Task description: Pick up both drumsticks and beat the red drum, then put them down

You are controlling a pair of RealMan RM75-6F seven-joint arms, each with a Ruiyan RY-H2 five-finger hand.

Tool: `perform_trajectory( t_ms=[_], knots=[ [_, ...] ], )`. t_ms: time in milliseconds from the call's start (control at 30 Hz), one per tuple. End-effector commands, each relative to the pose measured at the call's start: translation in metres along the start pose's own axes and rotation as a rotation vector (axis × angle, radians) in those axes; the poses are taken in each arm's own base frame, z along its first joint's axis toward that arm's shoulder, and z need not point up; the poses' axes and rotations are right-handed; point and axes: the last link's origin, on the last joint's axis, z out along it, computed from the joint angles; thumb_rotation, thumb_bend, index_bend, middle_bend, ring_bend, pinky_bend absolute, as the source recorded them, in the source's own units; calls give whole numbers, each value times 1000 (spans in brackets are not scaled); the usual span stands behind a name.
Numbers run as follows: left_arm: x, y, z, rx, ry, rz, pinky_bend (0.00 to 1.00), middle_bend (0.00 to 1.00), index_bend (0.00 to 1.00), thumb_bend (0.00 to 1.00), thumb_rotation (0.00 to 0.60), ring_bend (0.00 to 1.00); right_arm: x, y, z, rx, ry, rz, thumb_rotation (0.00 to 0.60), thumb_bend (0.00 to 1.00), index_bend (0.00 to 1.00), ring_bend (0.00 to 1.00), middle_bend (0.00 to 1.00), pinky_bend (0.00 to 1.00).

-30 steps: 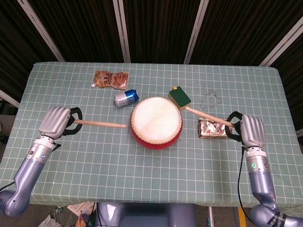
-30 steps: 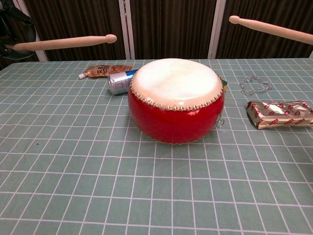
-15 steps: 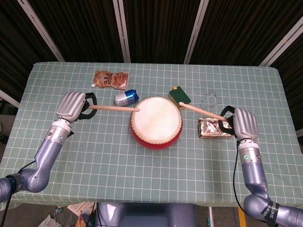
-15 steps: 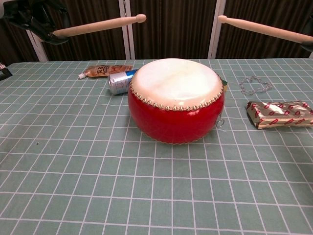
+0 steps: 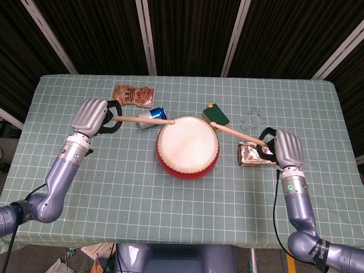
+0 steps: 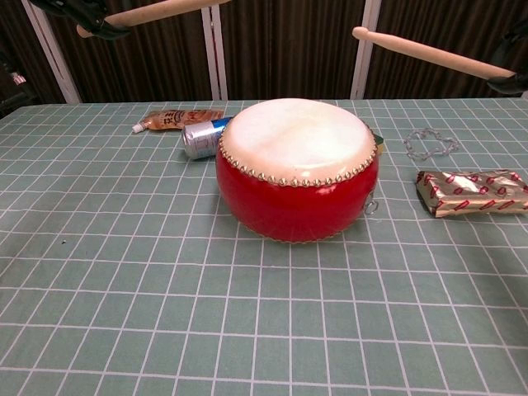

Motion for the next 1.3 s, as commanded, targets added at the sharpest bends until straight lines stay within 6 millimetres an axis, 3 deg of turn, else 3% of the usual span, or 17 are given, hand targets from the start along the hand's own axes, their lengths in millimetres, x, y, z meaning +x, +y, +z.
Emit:
perform_trajectory(
  t_ms=[33, 567, 767, 867, 1100, 1167, 1300],
  knots=[
    [4, 3, 2, -11, 8, 6, 1000, 1000, 777, 524, 600, 1000, -1, -4, 1, 10, 2, 1, 600, 664, 946, 1000, 1000, 976],
    [19, 4, 5, -23, 24, -18, 1000, 1000, 776, 524, 600, 1000, -6, -32, 11, 72, 26, -62, 600, 663, 946, 1000, 1000, 976],
    [30, 2, 4, -30, 36, -19, 1000, 1000, 777, 524, 600, 1000, -14, -41, 18, 102, 29, -158, 600, 663, 952, 1000, 1000, 976],
    [32, 0, 2, -36, 32, -11, 1000, 1000, 777, 524, 600, 1000, -28, -45, 20, 135, 25, -320, 600, 663, 954, 1000, 1000, 976],
    [29, -12, -2, -30, 6, 8, 1000, 1000, 778, 524, 600, 1000, -66, -49, 19, 238, 53, -943, 600, 663, 968, 1000, 1000, 976],
    [27, -14, -2, -27, 2, 10, 1000, 1000, 778, 524, 600, 1000, -73, -52, 17, 247, 69, -1021, 600, 663, 971, 1000, 1000, 976],
    [27, -19, -3, -20, -1, 6, 1000, 1000, 778, 524, 600, 1000, -72, -59, 15, 212, 77, -974, 600, 663, 971, 1000, 1000, 976]
  ],
)
